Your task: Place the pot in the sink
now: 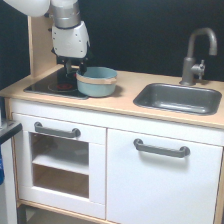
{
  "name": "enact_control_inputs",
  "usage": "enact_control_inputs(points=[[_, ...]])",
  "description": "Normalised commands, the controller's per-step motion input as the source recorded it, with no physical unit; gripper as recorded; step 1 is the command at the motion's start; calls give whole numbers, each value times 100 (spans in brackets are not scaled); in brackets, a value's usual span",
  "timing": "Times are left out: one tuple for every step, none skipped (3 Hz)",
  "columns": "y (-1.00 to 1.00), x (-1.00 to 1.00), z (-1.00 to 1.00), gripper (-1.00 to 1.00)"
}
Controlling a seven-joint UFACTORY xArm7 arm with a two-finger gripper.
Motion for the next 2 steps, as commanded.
enact_control_inputs(points=[[-5, 38, -58, -94], [1, 17, 27, -99]])
